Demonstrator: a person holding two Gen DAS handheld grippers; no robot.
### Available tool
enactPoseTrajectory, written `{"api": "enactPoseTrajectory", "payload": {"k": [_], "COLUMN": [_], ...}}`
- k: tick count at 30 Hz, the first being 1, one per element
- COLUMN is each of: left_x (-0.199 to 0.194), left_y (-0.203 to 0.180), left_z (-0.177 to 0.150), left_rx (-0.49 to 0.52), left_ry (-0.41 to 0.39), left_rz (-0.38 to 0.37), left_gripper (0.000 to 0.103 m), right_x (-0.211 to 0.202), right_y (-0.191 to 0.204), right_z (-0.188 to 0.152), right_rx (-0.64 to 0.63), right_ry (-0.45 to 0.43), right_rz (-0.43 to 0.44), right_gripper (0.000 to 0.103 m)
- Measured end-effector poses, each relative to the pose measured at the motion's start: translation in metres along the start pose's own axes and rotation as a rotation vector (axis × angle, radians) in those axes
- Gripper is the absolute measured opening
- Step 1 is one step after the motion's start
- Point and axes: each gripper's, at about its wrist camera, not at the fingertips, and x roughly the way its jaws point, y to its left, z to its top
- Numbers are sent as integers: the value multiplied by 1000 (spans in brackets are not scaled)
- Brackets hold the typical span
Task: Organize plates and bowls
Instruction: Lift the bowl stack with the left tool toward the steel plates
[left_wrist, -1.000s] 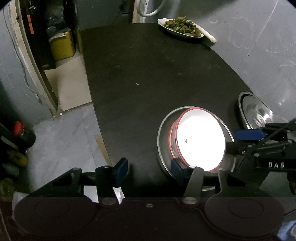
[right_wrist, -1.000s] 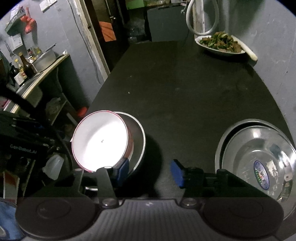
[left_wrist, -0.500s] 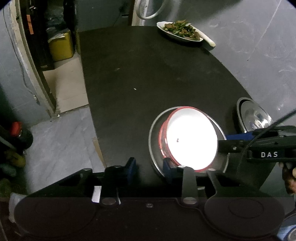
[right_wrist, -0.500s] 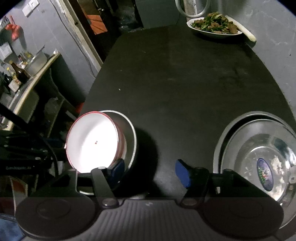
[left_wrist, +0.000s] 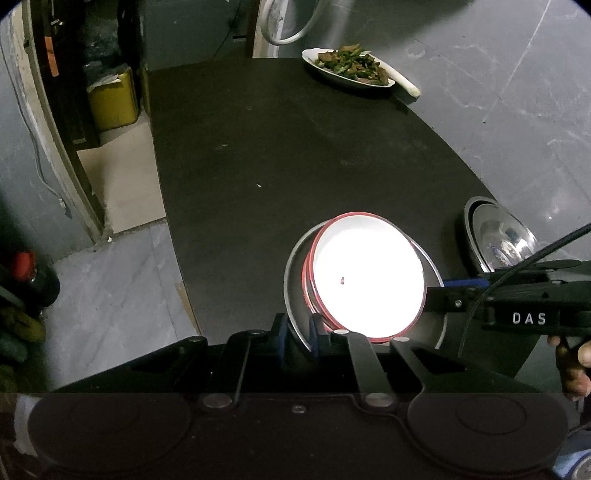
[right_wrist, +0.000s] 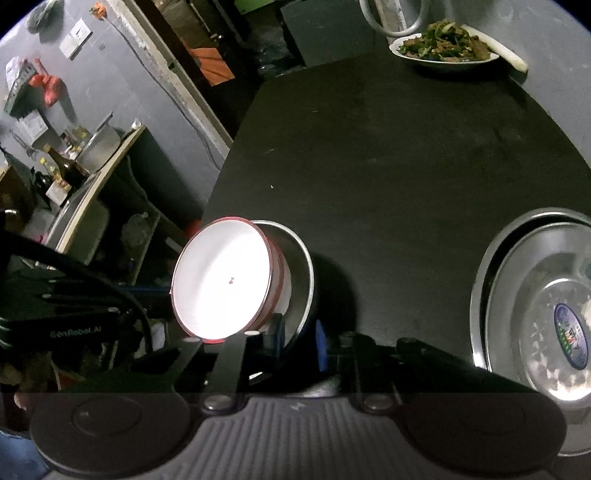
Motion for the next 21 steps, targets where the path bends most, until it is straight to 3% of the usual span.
{"api": "enactPoseTrajectory", "payload": {"k": [2,5,21], "left_x": [0,1,4], "left_y": [-1,-1,0], "left_z": [1,3,4], "left_rx": [4,5,8], "left_ry": [-4,-8,-16], "left_rz": [8,27,28], "left_gripper": [12,12,9], "right_x": [0,1,8], "right_y": [0,6,8], "right_z": [1,-1,-5], "right_rx": [1,-48,-1], "right_ry": [-2,-11,-17], "right_rz": [-7,-24,15], "right_gripper": [29,32,30]}}
